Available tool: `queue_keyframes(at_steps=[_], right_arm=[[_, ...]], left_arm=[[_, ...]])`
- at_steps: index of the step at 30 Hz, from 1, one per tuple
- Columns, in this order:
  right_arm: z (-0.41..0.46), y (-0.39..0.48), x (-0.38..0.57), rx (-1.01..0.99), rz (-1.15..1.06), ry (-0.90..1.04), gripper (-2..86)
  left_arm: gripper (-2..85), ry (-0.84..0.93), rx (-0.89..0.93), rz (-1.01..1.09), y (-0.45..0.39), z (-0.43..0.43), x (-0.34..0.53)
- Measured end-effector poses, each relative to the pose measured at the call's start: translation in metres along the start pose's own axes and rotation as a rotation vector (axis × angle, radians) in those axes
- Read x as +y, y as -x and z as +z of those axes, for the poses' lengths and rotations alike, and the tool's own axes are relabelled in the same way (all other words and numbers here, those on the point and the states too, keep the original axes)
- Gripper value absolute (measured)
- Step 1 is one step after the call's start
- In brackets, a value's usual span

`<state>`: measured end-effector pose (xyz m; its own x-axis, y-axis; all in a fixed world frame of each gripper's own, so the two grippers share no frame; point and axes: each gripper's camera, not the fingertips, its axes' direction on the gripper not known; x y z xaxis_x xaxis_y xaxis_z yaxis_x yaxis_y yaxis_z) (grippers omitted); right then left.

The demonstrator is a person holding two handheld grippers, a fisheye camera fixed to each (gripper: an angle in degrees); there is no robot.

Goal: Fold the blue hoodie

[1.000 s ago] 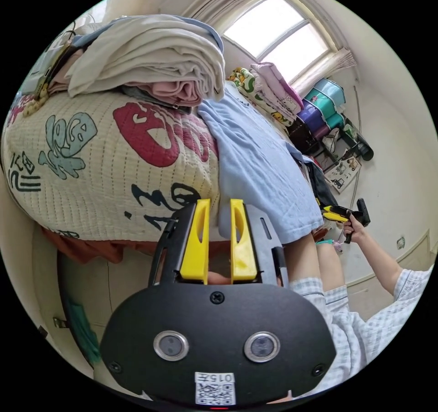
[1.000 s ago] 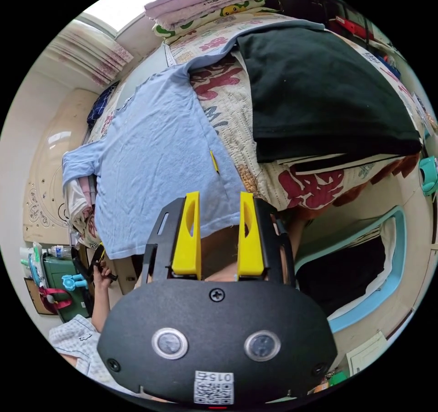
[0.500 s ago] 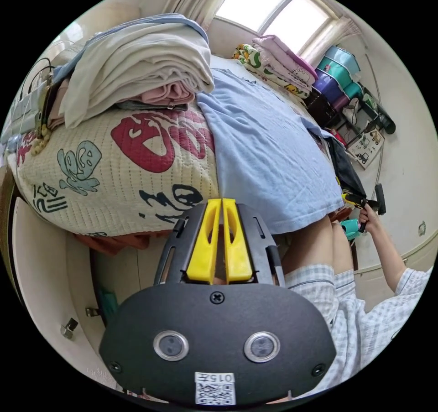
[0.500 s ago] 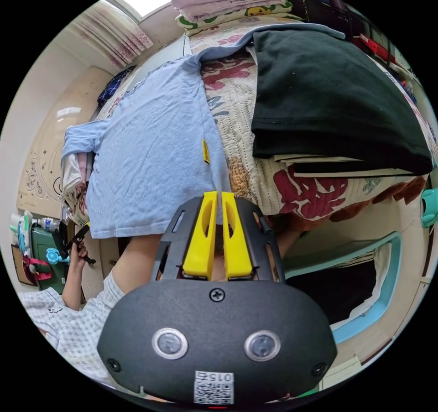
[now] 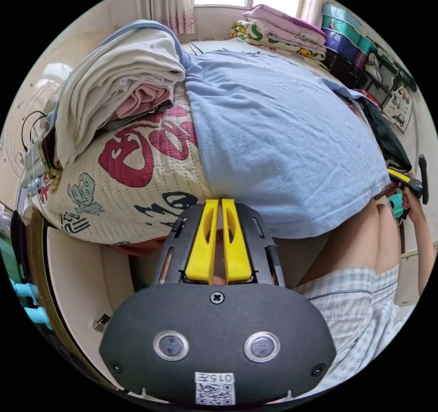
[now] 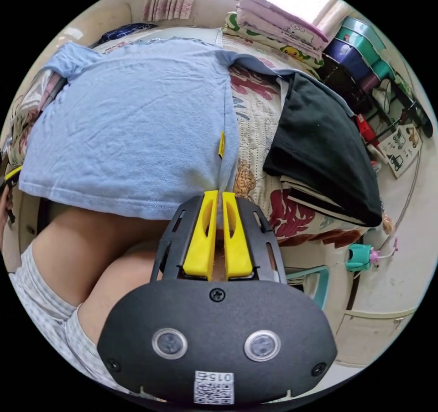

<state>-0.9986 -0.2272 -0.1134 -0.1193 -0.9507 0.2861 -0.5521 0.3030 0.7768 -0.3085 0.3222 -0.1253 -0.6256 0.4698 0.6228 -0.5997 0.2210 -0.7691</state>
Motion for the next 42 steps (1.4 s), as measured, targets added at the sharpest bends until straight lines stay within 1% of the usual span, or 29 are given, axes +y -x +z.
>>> queue_keyframes(at_steps=[2,5,9,12,14,17,21,25,31,38,42], right_arm=[[0.011,0.014,-0.002,0.031,0.006,0.004,0.5],[0.021,0.016,0.001,-0.001,0.034,-0.014,0.5],[0.031,0.011,0.005,-0.077,0.073,-0.032,0.5],[0.039,0.026,0.002,-0.03,0.031,-0.016,0.4],[0.045,0.043,0.0,0.038,0.001,-0.006,0.4],[0.051,0.055,0.002,0.077,-0.005,-0.016,0.4],[0.054,0.054,0.006,0.05,0.021,-0.03,0.4],[0.056,0.051,0.003,0.022,0.009,-0.004,0.4],[0.054,0.054,0.006,0.034,0.001,0.007,0.4],[0.045,0.064,0.013,0.1,-0.009,0.018,0.5],[0.035,0.042,0.03,-0.006,0.088,-0.042,0.6]], left_arm=[[-0.3,-0.001,-0.062,0.029,-0.019,-0.008,-0.007],[-0.3,0.005,-0.091,0.028,-0.031,-0.017,-0.016],[-0.3,0.021,-0.071,0.019,-0.034,-0.025,-0.029],[-0.3,0.048,-0.044,0.031,-0.032,-0.029,-0.041],[-0.3,0.065,-0.032,0.039,-0.032,-0.033,-0.05],[-0.4,0.069,-0.029,0.047,-0.033,-0.035,-0.055],[-0.4,0.095,-0.024,0.071,-0.035,-0.032,-0.064],[-0.4,0.161,-0.007,0.107,-0.033,-0.024,-0.08],[-0.4,0.123,0.055,0.046,-0.011,-0.026,-0.071],[-0.4,0.102,0.007,0.076,-0.003,-0.029,-0.058],[-0.4,0.09,0.085,0.003,0.024,-0.028,-0.046]])
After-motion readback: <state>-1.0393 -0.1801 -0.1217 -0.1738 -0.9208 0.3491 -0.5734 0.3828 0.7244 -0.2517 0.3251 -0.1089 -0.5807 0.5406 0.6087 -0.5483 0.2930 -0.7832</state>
